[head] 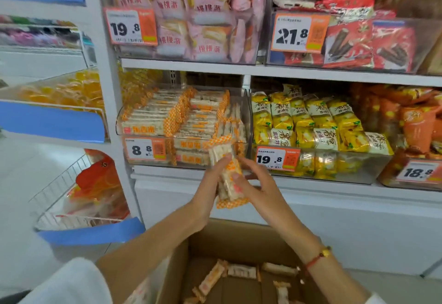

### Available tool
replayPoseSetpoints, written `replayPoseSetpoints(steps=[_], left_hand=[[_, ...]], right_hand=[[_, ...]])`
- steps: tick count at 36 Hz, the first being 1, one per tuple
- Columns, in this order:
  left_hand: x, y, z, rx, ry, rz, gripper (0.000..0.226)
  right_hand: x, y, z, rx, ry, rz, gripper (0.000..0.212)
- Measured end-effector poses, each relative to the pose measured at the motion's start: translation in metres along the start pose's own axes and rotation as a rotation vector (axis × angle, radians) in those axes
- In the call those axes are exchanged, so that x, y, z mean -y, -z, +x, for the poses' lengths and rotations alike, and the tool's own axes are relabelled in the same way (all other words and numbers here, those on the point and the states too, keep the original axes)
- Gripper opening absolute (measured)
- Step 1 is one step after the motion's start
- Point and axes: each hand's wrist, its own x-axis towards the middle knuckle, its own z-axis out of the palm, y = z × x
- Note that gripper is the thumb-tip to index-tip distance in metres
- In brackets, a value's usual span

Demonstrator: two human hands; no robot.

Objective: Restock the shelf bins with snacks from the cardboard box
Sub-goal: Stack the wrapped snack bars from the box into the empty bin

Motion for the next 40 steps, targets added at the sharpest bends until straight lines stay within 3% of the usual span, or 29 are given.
replayPoseSetpoints(steps=[1, 4, 6, 8, 11, 13, 18, 21, 24, 27, 31, 33, 36, 40], left_hand=[[-0.006, 0.005, 0.002, 0.002, -0.014, 0.022, 0.045], [-0.026, 0.012, 0.004, -0.001, -0.102, 0.053, 0.094], [-0.038, 0.016, 0.006, 0.007, -0.133, 0.058, 0.100], [-0.046, 0.020, 0.008, 0.018, -0.148, 0.088, 0.082], [-0.056, 0.024, 0.012, 0.007, -0.204, 0.195, 0.030], [-0.069, 0.028, 0.014, -0.038, -0.205, 0.284, 0.014], [-0.079, 0.053, 0.039, -0.139, -0.200, 0.574, 0.057], [-0.075, 0.068, 0.057, -0.231, -0.293, 0.642, 0.079], [-0.069, 0.090, 0.077, -0.414, -0.387, 0.699, 0.102], [-0.065, 0.116, 0.090, -0.598, -0.462, 0.934, 0.096], [-0.052, 0.149, 0.104, -0.663, -0.403, 1.231, 0.084], [-0.047, 0.157, 0.108, -0.650, -0.369, 1.289, 0.085], [-0.043, 0.162, 0.110, -0.660, -0.365, 1.341, 0.084], [-0.042, 0.163, 0.110, -0.663, -0.375, 1.351, 0.071]], right_hand=[[0.007, 0.005, 0.005, 0.025, -0.033, 0.021, 0.049], [0.027, 0.012, 0.023, 0.190, -0.109, 0.124, 0.084], [0.039, 0.010, 0.034, 0.292, -0.106, 0.169, 0.090], [0.050, 0.008, 0.046, 0.311, -0.091, 0.158, 0.089], [0.061, 0.005, 0.064, 0.291, -0.056, 0.119, 0.086], [0.065, 0.003, 0.075, 0.273, -0.027, 0.101, 0.084], [0.066, -0.007, 0.101, 0.183, -0.006, 0.031, 0.053], [0.066, -0.014, 0.116, 0.142, -0.007, 0.074, 0.059], [0.071, -0.020, 0.131, 0.096, -0.015, 0.047, 0.050], [0.071, -0.019, 0.154, 0.075, 0.012, -0.217, 0.059], [0.070, -0.020, 0.189, -0.025, 0.123, -1.045, 0.085], [0.070, -0.023, 0.207, -0.049, 0.177, -1.291, 0.093], [0.064, -0.026, 0.239, 0.011, 0.182, -1.372, 0.093], [0.055, -0.025, 0.280, 0.198, 0.116, -1.200, 0.091]])
